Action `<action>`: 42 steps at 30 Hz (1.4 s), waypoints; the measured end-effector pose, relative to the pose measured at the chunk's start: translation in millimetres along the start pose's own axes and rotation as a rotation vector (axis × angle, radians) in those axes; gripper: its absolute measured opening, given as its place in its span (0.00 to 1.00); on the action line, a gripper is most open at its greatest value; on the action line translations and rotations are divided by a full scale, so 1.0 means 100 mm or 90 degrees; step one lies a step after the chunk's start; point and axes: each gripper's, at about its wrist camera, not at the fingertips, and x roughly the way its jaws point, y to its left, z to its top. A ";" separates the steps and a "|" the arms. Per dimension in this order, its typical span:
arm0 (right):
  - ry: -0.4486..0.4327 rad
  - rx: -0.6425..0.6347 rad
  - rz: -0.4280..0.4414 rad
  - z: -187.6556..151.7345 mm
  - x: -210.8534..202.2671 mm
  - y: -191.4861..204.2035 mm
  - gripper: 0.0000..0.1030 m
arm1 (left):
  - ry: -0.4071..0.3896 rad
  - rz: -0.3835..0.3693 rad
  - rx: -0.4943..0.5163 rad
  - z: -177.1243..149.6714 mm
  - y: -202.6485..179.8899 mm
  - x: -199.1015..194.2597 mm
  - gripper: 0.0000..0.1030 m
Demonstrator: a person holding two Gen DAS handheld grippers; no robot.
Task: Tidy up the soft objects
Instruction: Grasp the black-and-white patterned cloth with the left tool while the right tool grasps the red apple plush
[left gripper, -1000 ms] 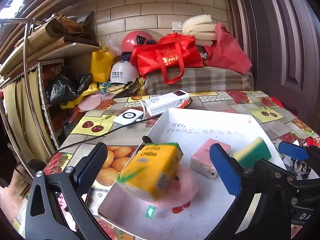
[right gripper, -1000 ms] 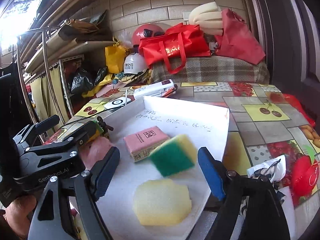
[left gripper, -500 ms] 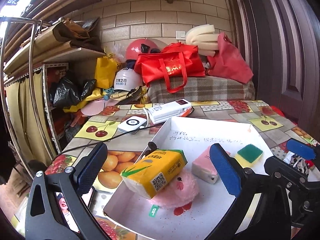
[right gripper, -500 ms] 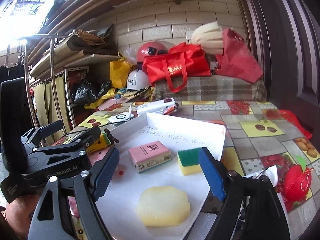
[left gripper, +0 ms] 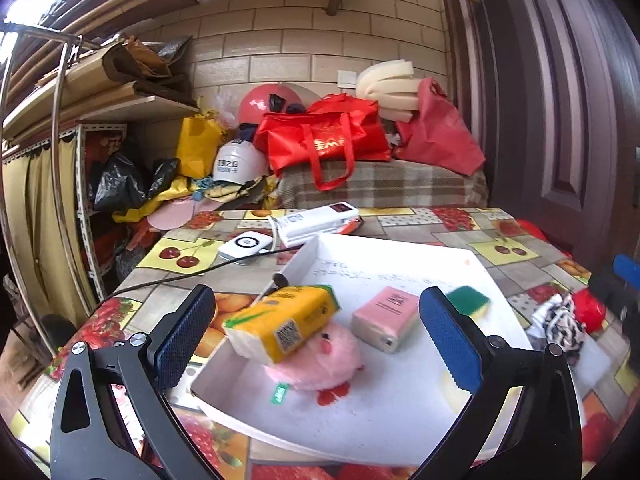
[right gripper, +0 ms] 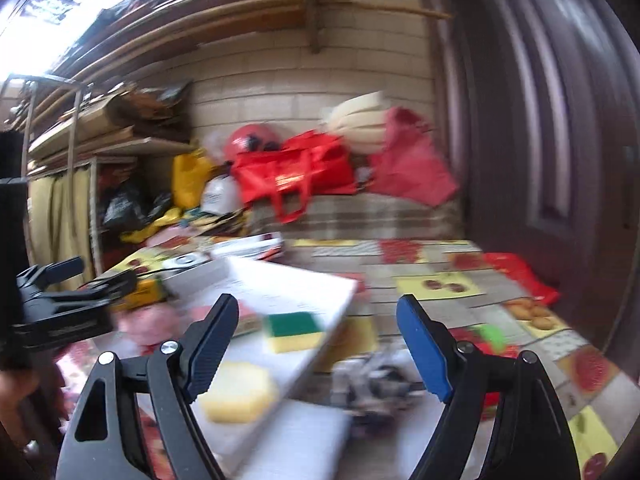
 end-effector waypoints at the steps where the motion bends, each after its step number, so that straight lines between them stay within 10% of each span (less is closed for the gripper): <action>1: -0.001 0.004 -0.012 0.00 -0.01 -0.09 0.79 | 0.000 -0.002 0.003 -0.01 -0.01 -0.01 1.00; 12: 0.060 0.167 -0.155 -0.10 -0.04 -1.60 0.79 | 0.011 -0.062 0.030 -0.06 -0.21 -0.11 1.00; 17: 0.101 0.266 -0.105 -0.23 -0.02 -1.96 0.80 | 0.034 -0.171 0.060 -0.11 -0.55 -0.25 1.00; 25: 0.259 0.149 -0.038 -0.26 0.35 -1.62 0.79 | 0.090 -0.404 0.133 -0.23 -1.28 -0.61 1.00; 32: 0.368 0.104 -0.042 -0.34 0.87 -1.40 0.64 | 0.115 -0.402 0.100 -0.20 -1.24 -0.52 1.00; 42: 0.301 0.324 -0.056 -0.48 0.46 -2.30 0.56 | 0.124 -0.330 0.172 -0.24 -1.59 -0.45 1.00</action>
